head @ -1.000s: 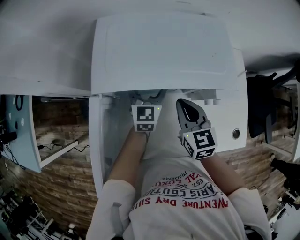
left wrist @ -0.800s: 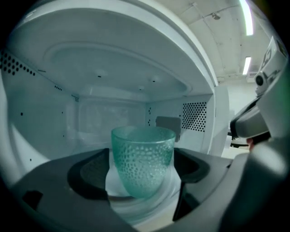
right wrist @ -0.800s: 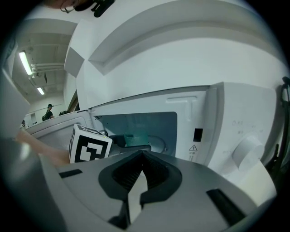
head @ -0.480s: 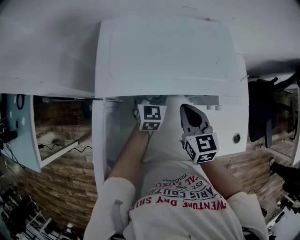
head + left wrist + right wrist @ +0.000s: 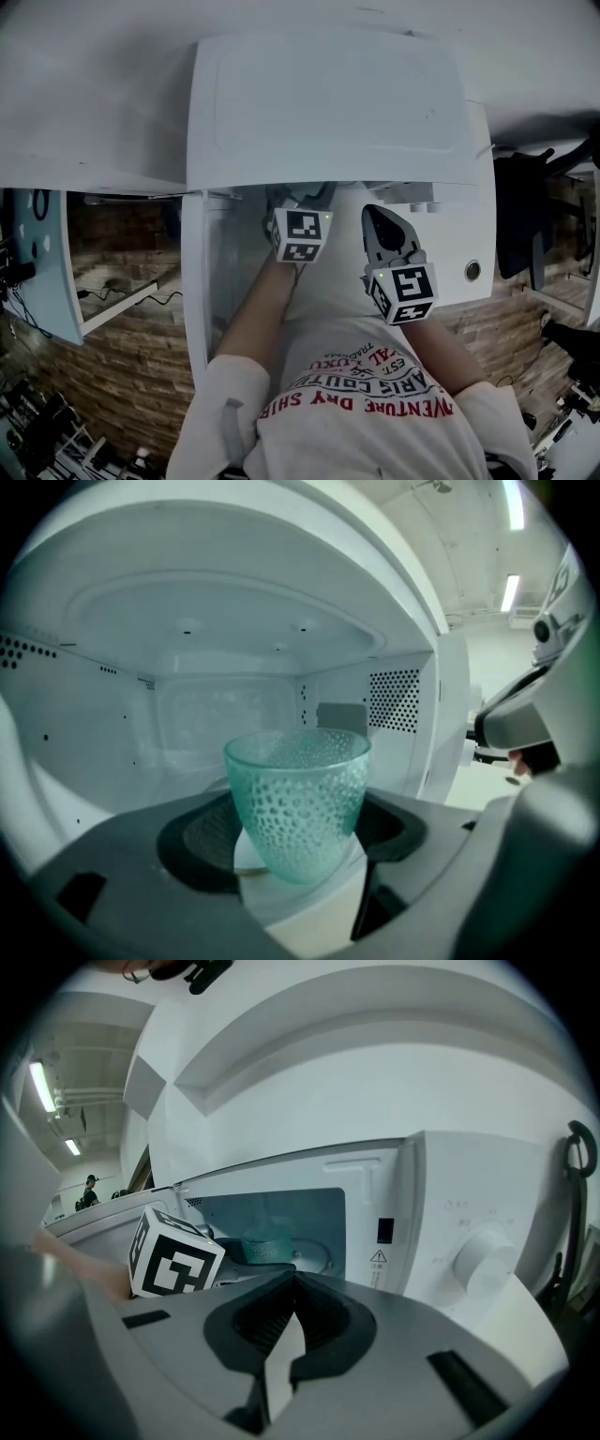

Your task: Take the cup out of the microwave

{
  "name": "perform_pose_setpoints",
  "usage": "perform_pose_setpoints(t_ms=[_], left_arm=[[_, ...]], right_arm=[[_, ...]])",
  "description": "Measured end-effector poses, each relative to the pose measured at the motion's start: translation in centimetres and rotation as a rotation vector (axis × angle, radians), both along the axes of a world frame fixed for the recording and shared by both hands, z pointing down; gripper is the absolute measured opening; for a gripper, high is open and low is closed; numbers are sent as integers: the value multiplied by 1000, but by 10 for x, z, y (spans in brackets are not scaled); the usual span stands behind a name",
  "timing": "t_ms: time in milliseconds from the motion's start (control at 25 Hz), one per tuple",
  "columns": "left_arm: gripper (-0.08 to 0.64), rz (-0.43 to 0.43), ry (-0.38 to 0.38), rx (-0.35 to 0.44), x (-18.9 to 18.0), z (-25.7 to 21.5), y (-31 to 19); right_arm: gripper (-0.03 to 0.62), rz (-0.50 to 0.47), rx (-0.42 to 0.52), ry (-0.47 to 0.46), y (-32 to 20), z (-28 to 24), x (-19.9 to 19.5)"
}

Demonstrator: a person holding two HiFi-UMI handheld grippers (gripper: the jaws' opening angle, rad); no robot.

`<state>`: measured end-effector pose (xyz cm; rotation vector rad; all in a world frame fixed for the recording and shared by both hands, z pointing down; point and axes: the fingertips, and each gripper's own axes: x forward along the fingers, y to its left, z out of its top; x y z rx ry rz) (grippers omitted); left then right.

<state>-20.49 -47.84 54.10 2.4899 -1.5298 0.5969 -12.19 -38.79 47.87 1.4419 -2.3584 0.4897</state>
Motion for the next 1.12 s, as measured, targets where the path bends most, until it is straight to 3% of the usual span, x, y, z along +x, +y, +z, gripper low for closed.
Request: perform_pose_setpoints(t_ms=[480, 880, 1120], left_arm=[[365, 7, 16, 22, 1, -24, 67], [365, -28, 70, 51, 3, -85, 117], [365, -15, 102, 157, 3, -140, 127]], right_arm=[[10, -9, 25, -8, 25, -10, 10], [11, -31, 89, -46, 45, -33, 6], [11, -35, 166, -87, 43, -63, 2]])
